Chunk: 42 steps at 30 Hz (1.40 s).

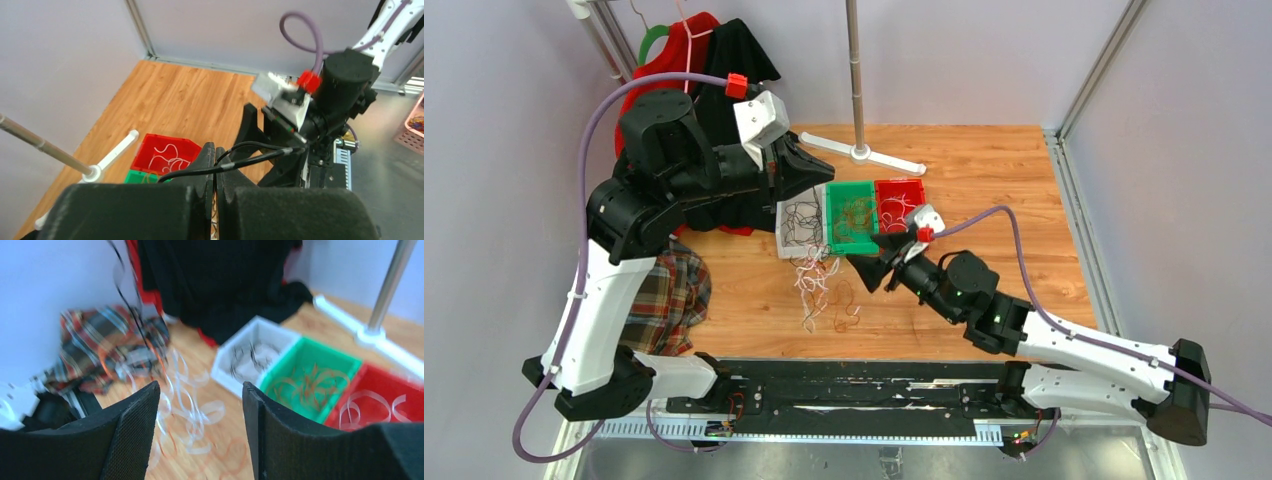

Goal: Untangle the cables
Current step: Untie the cable.

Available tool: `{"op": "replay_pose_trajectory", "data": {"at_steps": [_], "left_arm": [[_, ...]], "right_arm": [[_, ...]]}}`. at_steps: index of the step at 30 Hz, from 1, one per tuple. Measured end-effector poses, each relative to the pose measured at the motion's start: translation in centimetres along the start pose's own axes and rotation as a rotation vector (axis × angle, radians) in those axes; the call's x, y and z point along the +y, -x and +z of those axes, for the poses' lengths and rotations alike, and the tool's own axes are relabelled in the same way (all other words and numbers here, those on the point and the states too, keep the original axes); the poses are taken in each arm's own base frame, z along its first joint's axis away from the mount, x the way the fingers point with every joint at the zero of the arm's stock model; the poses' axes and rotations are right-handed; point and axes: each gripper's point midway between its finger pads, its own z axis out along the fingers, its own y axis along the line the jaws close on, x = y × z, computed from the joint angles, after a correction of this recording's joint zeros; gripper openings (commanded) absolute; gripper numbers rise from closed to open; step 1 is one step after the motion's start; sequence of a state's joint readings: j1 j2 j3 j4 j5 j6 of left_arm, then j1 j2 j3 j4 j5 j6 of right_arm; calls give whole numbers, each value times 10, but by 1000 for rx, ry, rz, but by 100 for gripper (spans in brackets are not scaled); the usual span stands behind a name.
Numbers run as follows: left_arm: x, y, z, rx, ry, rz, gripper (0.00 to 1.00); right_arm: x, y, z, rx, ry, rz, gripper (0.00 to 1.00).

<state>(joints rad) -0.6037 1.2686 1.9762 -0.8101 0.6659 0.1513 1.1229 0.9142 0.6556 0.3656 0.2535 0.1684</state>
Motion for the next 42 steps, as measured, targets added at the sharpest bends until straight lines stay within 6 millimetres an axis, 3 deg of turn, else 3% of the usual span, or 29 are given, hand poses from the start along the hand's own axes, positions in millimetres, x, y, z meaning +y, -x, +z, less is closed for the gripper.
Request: {"op": "replay_pose_trajectory", "data": {"at_steps": [4,6,9,19,33,38,42], "left_arm": [[-5,-3,1,5,-29,-11,0],[-9,-2,0,2,-47,-12,0],[-15,0,-2,-7,-72,-10,1],[-22,3,-5,-18,-104,-6,0],[-29,7,-6,-28,-133,-23,0],[-30,9,-8,-33,-139,-19,0],[-30,16,-9,-46,-136,-7,0]], "right_arm": [[20,63,14,-107,56,0,62],[24,78,18,-131,69,-2,63],[28,82,24,-137,76,-13,61],[31,63,39,-84,80,-40,53],[22,44,64,-49,3,-60,53],[20,27,78,-39,-19,-51,51],[10,-14,83,5,-62,-39,49]]}}
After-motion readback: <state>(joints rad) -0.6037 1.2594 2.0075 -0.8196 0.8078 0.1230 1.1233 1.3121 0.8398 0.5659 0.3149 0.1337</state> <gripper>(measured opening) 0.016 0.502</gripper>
